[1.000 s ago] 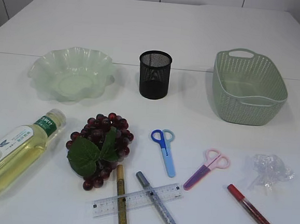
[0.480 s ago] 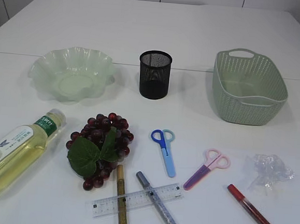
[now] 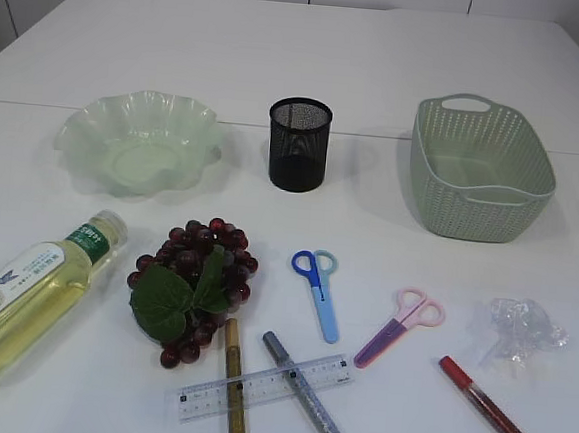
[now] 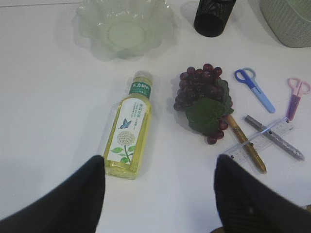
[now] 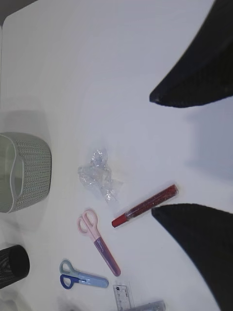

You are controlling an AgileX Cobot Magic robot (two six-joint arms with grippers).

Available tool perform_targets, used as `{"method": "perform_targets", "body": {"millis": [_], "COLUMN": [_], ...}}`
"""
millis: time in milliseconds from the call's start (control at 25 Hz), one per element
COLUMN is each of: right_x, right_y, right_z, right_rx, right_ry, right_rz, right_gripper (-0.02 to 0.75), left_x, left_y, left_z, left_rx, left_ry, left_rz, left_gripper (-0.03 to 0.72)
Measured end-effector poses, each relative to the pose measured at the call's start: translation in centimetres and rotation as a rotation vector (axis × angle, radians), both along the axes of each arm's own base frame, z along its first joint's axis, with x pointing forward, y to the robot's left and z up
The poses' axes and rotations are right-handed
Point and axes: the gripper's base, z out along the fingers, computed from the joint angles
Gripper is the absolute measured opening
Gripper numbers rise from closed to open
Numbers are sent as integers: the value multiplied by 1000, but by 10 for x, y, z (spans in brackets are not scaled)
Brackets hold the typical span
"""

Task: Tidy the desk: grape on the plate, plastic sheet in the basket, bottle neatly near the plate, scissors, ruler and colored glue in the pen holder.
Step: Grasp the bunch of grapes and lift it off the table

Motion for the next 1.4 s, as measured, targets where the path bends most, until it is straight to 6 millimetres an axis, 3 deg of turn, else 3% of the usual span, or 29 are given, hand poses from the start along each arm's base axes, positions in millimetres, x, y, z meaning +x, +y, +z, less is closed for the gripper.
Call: {"method": "perform_targets", "body": {"millis": [400, 520, 760, 960, 1200, 1400], "right_x": [-2, 6, 50, 102, 160, 192], "right_y": [-1, -1, 0, 3, 10, 13], "right_z": [1, 7, 22, 46, 63, 56], "right_rx": [-15, -13, 47, 109, 196, 235], "right_ry": [4, 76, 375, 533, 633, 716], "right_rz": [-8, -8, -33, -35, -9, -3], "right_gripper": [489, 489, 489, 489, 489, 489], "left_x": [65, 82, 122, 156, 192, 216], "left_y": [-7, -9, -15, -22, -35, -71], "left_z": [25, 35, 43, 37, 20, -10], "left_rx": [30, 33, 36, 15, 4, 50], "left_ry": [177, 187, 284, 363, 446, 525], "left_rz": [-10, -10, -26, -40, -76, -149], "left_gripper": [512, 512, 522, 548, 569, 571]}}
